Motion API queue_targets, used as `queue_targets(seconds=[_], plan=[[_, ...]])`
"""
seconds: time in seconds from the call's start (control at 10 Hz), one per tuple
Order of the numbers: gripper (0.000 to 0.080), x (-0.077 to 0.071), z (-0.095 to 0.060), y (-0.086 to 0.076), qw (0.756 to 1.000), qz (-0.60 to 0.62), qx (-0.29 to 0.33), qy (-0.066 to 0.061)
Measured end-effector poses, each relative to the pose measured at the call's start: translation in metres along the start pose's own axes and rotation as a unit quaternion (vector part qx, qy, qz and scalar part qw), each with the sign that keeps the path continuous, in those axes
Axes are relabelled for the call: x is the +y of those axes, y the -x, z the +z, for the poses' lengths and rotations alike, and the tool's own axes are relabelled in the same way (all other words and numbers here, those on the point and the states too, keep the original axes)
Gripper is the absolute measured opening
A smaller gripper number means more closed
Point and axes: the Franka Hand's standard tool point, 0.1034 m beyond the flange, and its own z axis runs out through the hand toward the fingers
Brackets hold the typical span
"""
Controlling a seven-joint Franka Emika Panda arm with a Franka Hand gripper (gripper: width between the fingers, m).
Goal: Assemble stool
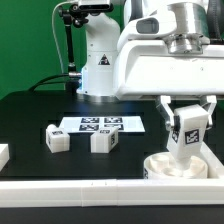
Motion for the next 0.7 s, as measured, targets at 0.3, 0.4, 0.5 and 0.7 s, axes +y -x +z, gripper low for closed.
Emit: queue_targets(seconds=[0.3,0.4,0.5,0.7], plan=[[0.0327,0.006,-0.002,0.013,0.999,-0.033,0.002,0.004],[0.0327,0.009,-0.005,0.017,0.999,-0.038,0.001,0.005],[0.0327,0.012,-0.006,0.02,0.999,-0.038,-0.001,0.006],[0.0327,0.01,-0.005,0.02,0.999,-0.039,-0.002,0.005]])
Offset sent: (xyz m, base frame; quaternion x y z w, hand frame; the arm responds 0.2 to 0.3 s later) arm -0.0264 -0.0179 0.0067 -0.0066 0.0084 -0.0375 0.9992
